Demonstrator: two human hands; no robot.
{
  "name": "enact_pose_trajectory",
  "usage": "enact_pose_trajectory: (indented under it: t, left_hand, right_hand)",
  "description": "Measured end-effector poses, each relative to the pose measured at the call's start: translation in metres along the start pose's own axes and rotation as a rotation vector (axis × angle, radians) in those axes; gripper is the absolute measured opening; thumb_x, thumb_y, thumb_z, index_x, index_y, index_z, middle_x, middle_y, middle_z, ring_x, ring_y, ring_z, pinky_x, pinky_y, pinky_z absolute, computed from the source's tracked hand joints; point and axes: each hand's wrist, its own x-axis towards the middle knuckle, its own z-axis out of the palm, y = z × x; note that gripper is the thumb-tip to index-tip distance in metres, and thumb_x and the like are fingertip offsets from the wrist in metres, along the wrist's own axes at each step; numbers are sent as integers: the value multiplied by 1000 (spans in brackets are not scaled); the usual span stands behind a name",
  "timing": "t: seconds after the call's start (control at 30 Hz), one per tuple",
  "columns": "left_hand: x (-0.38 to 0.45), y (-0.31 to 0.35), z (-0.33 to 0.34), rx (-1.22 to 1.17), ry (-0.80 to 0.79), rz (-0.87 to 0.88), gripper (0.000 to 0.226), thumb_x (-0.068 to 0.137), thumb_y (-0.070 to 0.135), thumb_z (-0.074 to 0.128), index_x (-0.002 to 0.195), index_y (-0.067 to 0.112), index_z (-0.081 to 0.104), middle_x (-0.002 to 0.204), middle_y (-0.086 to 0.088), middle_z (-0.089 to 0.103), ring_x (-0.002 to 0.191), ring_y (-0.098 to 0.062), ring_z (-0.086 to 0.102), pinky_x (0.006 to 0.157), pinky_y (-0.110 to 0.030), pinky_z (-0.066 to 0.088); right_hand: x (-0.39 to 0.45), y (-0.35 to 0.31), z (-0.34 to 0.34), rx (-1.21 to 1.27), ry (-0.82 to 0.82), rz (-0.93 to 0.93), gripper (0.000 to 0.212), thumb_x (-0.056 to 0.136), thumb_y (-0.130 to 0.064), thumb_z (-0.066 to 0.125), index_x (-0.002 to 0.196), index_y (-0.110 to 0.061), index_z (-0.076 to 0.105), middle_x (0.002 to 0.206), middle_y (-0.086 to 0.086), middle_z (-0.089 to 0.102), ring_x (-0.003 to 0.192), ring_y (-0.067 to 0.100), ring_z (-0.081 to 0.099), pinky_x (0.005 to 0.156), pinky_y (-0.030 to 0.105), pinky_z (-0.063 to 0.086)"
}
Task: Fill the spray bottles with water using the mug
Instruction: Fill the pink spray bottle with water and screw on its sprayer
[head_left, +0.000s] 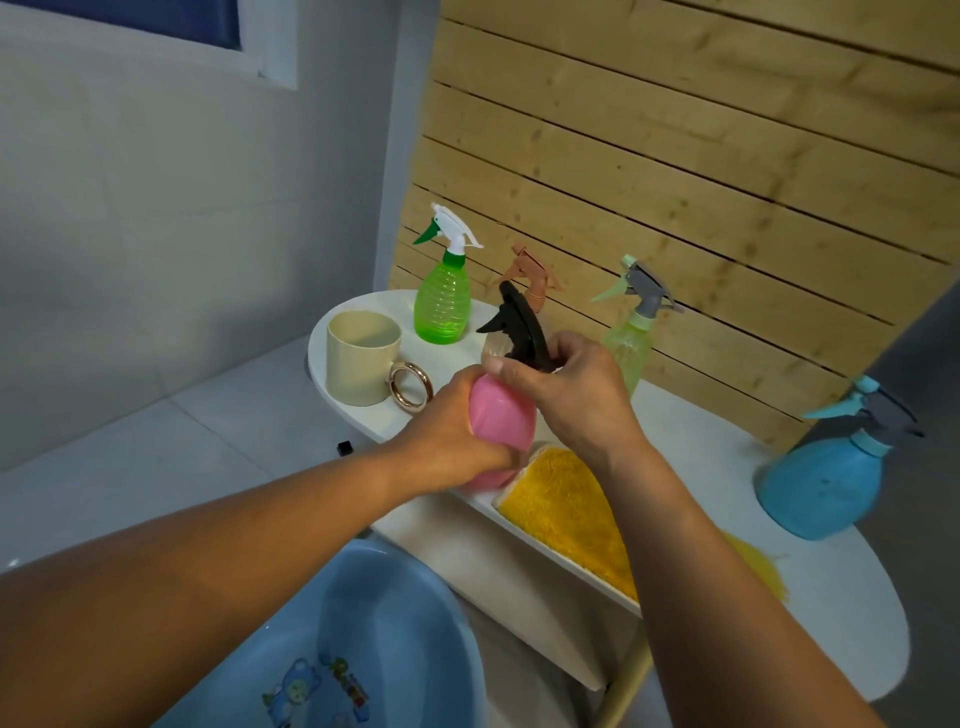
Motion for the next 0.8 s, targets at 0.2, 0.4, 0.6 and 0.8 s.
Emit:
enact_pose_trajectory:
  t: [0.2,0.4,0.6,0.8]
  left_hand:
    - [-7,21,-7,-161,314,47,76,97,17,68,160,29,28,159,3,41,148,-16,39,110,-32,38]
    - [8,54,-42,0,408,309,57,103,35,65,153,34,37,155,11,45,137,-3,40,102,-18,34]
    - [31,70,-67,113,106,356,19,102,23,66,117,29,77,113,12,76,104,-2,71,101,-34,58]
    - [32,71,-66,87,76,357,16,101,20,67,106,30,78,102,16,76,100,-3,72,94,-25,57]
  right_hand:
    - [-7,3,3,150,-14,30,38,73,-50,87,98,-24,74,85,-6,76,80,15,73,73,42,62]
    - [-7,7,6,190,-29,29,44,75,-54,84,109,-27,76,96,-9,76,87,12,72,77,38,61]
    - [-14,12,6,294,-50,18,21,86,-36,79,105,-28,75,103,-6,73,87,5,67,76,25,52]
    - [-13,17,14,296,2,21,39,80,-41,84,114,-28,70,116,-2,68,94,16,68,79,37,60]
